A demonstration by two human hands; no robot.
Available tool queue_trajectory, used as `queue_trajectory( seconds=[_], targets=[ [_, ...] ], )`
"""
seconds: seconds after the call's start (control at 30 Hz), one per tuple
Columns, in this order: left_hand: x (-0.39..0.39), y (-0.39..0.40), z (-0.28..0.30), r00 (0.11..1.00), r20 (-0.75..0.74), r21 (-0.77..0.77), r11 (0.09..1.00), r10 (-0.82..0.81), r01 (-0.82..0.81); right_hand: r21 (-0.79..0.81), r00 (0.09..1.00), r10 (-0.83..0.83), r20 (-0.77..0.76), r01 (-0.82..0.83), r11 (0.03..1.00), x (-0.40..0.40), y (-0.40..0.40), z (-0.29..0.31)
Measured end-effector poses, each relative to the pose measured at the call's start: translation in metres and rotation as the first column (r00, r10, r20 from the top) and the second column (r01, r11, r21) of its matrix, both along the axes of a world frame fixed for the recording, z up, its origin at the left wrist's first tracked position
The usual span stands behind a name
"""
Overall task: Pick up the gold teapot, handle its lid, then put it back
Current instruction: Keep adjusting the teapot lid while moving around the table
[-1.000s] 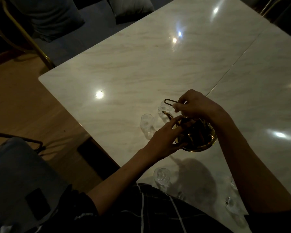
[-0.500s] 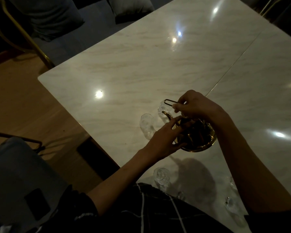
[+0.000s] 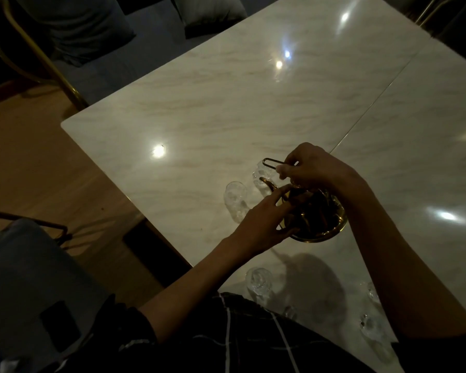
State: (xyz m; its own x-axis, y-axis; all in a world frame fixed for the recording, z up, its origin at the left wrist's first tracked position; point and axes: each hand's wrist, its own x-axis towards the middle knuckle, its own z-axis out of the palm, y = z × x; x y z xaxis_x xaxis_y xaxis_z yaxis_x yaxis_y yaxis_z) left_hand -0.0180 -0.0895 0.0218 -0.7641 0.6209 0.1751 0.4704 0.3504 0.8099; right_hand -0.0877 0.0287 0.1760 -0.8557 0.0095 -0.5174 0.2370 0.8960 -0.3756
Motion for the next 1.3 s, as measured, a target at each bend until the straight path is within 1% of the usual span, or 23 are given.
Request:
queue_trajectory(
  seconds=[0.67,1.03,1.3],
  targets=[
    [-0.002,0.001,-0.001,1.000,0.008,-0.003,1.000,0.008,-0.008,0.002,1.000,0.004,-0.012,-0.004,1.000,-0.001,0.001,0.001],
    [-0.001,0.000,-0.004,1.000,0.010,-0.016,1.000,0.001,-0.001,-0.004,1.000,-0.011,-0.009,0.011,1.000,-0.003,0.005,-0.008],
    [-0.002,0.001,-0.004,1.000,0.006,-0.014,1.000,0.003,-0.003,0.001,0.999,0.016,-0.032,-0.016,1.000,-0.003,0.008,-0.012]
  ],
)
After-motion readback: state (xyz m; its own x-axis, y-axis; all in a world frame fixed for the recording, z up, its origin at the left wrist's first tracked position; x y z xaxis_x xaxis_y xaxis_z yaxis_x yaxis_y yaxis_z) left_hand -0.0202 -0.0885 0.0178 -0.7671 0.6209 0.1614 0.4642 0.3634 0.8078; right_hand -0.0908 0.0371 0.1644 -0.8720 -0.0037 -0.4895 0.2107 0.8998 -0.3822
